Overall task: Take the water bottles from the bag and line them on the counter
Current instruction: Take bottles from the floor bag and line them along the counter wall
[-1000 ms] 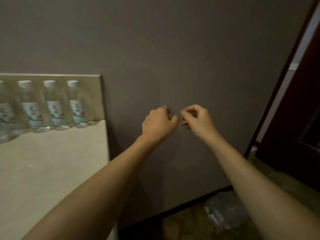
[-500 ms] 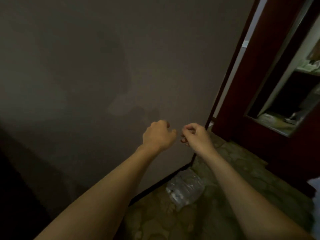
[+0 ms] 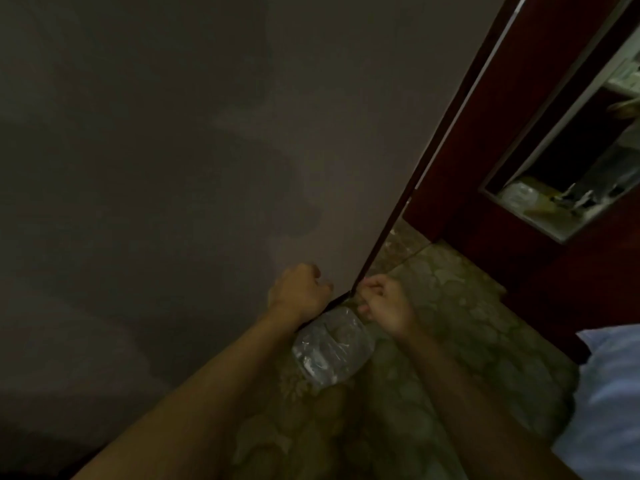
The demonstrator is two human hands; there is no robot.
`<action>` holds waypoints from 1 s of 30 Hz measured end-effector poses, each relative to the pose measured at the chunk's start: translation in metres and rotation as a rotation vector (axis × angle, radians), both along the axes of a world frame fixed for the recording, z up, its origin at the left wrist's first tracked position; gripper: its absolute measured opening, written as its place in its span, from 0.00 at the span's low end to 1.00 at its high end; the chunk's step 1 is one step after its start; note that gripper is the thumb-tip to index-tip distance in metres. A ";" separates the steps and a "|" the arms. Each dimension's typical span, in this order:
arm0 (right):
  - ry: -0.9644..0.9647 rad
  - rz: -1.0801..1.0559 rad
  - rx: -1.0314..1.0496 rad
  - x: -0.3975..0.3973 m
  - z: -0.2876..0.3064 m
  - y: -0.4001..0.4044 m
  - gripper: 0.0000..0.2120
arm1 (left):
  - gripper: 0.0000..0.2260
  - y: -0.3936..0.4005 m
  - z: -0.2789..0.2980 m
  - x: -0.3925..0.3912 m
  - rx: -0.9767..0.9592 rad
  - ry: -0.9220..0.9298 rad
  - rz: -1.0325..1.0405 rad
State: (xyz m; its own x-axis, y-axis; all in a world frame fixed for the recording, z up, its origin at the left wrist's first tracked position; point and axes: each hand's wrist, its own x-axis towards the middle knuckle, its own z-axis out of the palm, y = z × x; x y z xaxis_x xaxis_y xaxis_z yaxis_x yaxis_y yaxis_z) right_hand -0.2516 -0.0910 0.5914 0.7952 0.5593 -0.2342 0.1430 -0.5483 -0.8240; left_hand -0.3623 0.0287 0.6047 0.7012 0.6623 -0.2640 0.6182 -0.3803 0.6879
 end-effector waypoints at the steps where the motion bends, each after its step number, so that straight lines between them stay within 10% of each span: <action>1: 0.007 0.000 -0.027 0.011 -0.009 -0.001 0.07 | 0.20 0.000 -0.009 0.011 -0.020 0.015 -0.003; 30: 0.414 0.488 -0.478 0.314 -0.306 0.007 0.10 | 0.12 -0.049 -0.336 0.258 -0.471 0.356 0.422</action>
